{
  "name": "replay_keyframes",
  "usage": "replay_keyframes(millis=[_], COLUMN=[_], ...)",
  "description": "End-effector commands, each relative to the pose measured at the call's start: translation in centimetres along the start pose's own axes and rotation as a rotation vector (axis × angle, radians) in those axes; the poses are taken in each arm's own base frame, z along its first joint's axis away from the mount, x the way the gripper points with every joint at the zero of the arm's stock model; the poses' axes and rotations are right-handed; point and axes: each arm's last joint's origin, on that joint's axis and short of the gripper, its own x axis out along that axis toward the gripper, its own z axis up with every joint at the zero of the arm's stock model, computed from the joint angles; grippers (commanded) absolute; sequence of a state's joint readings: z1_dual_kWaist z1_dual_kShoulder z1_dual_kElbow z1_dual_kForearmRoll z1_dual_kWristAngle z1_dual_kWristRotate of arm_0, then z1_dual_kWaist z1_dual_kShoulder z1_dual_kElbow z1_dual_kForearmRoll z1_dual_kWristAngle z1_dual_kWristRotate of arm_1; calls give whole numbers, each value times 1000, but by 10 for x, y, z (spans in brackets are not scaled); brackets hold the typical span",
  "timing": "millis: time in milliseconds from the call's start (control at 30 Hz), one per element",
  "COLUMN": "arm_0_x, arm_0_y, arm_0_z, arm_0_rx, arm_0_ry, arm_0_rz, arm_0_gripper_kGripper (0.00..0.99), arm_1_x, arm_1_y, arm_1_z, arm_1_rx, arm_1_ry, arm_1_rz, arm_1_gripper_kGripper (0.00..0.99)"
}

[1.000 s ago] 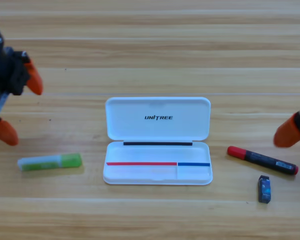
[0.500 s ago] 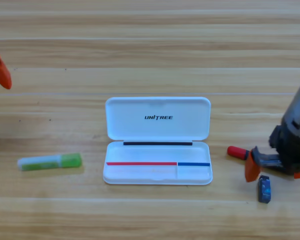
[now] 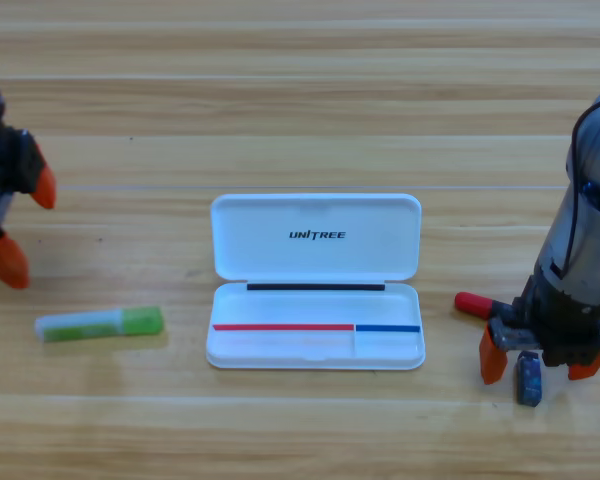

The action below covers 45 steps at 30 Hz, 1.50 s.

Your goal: Clean up eraser and pencils

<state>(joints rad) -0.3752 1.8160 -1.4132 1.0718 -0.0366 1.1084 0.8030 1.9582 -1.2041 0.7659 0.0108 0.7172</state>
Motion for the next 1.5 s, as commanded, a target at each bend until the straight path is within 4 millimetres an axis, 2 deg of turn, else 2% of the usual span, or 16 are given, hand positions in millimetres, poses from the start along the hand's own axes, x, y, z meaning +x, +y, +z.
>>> replay_keyframes(millis=[33, 167, 367, 467, 567, 733, 867, 1067, 1133, 1200, 1233, 1300, 1367, 1467, 1500], arm_0_x=[26, 37, 59, 64, 70, 74, 77, 86, 87, 88, 88, 89, 90, 93, 95], arm_0_y=[-5, -14, -23, -26, -28, -30, -31, -33, -33, -34, -34, -34, -34, -33, -33], arm_0_z=[32, 36, 32, 30, 28, 27, 26, 26, 28, 29, 30, 31, 31, 32, 32], arm_0_rx=[-8, -10, -11, -11, -13, -14, -13, -5, -2, 2, 4, 7, 7, 7, 7], arm_0_ry=[15, 10, 16, 23, 24, 26, 22, 13, 11, 13, 12, 12, 11, 11, 10], arm_0_rz=[-42, -40, -47, -48, -55, -64, -58, -45, -43, -44, -45, -45, -44, -45, -43], arm_0_gripper_kGripper=[960, 959, 948, 946, 946, 946, 946, 948, 948, 948, 948, 948, 948, 948, 948], arm_1_x=[30, 40, 48, 51, 52, 53, 52, 41, 34, 18, 7, -15, -34, -48, -51], arm_1_y=[-1, -4, -6, -9, -9, -11, -14, -15, -15, -13, -12, -6, -3, -3, -2], arm_1_z=[7, 8, 10, 11, 10, 6, 3, 1, 2, 6, 8, 10, 9, 8, 7], arm_1_rx=[27, 37, 40, 48, 32, -12, -35, -97, -140, -195, -231, -417, -506, -700, -812], arm_1_ry=[63, 84, 78, 78, 86, 102, 108, 92, 85, 73, 64, 44, 36, 14, 22], arm_1_rz=[-19, -24, -16, -16, -14, -9, -10, -5, -14, -31, -39, -39, -40, -35, -29], arm_1_gripper_kGripper=[811, 808, 488, 479, 225, 9, 0, 0, 0, 0, 0, 0, 0, 0, 0])
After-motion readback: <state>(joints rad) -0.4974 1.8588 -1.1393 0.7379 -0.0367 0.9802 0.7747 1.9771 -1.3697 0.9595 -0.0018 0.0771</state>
